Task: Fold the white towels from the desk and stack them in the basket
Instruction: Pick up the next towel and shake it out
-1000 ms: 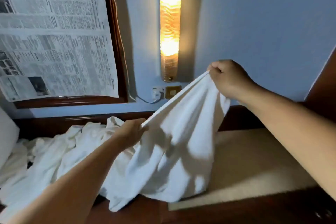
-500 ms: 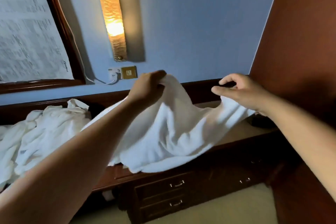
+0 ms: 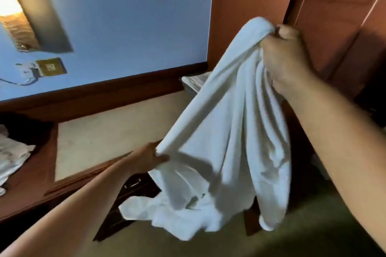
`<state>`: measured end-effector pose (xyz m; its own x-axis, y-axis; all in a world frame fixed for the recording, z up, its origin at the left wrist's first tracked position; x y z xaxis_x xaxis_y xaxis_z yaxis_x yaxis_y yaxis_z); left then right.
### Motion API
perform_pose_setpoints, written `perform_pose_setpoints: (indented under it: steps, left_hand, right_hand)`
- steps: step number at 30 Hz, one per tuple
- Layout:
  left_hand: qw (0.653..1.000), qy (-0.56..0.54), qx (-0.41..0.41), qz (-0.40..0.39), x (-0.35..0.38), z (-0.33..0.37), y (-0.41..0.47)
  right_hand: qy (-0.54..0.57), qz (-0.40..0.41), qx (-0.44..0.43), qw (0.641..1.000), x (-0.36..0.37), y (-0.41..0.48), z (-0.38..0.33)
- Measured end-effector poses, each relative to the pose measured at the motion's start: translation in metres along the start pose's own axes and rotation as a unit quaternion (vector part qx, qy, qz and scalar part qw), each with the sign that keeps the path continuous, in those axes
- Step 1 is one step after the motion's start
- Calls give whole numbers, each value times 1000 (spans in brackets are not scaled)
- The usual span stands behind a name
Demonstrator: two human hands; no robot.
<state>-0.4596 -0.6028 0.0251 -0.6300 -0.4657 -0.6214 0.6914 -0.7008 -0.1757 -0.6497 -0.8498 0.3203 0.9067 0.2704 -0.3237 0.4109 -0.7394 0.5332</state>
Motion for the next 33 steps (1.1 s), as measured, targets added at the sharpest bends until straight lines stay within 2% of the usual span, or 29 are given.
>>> perform_pose_setpoints:
  steps: [2,3,4,6,8,10,13,15,16,17,19,21,23,25,28,30,31,33]
  left_hand:
    - [987,-91,-53,124,-32,-39,-4]
    - [973,-132,-63,180,-49,-47,-8]
    - [960,-155,-54,229,-66,-44,-12]
    - [941,-160,-6,300,-91,-10,-25]
    - [935,-140,72,318,-106,53,-34]
    - [934,-91,176,296,-108,126,-45]
    - [926,-50,274,254,-101,180,-52]
    - [924,-30,291,247,-101,177,-49]
    - [934,-14,275,230,-100,161,-42]
    - [952,14,237,193,-93,134,-29]
    - [985,110,98,93,-72,46,-3]
    - [984,172,-46,15,-60,-60,2]
    - [975,185,-125,-1,-71,-144,-3]
    - [974,141,-166,55,-109,-201,-11]
    - [953,94,-193,214,-192,-243,-29]
    - [932,118,-154,308,-237,-230,-36]
    - [931,113,-115,328,-248,-211,-35]
    - [947,85,-18,311,-254,-156,-21]
  right_hand:
    - [-99,-36,-29,994,1,-7,22]
    - [-171,-82,-32,981,9,-9,40]
    - [-243,-148,-30,958,20,-16,59]
    - [-358,-287,-39,887,43,-39,90]
    - [-371,-384,-56,843,70,-71,94]
    - [-314,-428,-62,845,99,-100,78]
    - [-231,-427,-75,871,144,-129,61]
    - [-219,-364,-103,899,157,-125,53]
    - [-212,-323,-113,915,158,-118,52]
    - [-206,-293,-108,927,158,-110,56]
    - [-170,-248,-80,950,156,-97,64]
    - [-159,-228,-52,959,160,-91,80]
    - [-196,-194,-21,961,163,-84,106]
    - [-242,-149,18,959,159,-75,137]
    - [-280,-147,102,943,165,-74,179]
    - [-288,-194,131,929,183,-89,191]
    - [-283,-245,140,917,202,-103,196]
    - [-263,-344,137,891,246,-134,193]
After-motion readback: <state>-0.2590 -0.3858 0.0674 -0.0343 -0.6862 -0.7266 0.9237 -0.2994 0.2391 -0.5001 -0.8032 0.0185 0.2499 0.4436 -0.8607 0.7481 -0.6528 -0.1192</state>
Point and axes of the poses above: each hand's wrist, its own y-axis towards the middle knuckle, its own x-axis out of the palm, z = x × y, the point moved 10 cm from there along y, towards the middle knuckle, and after that the axes turned 14 degrees about -y, right-handed, at the moved point
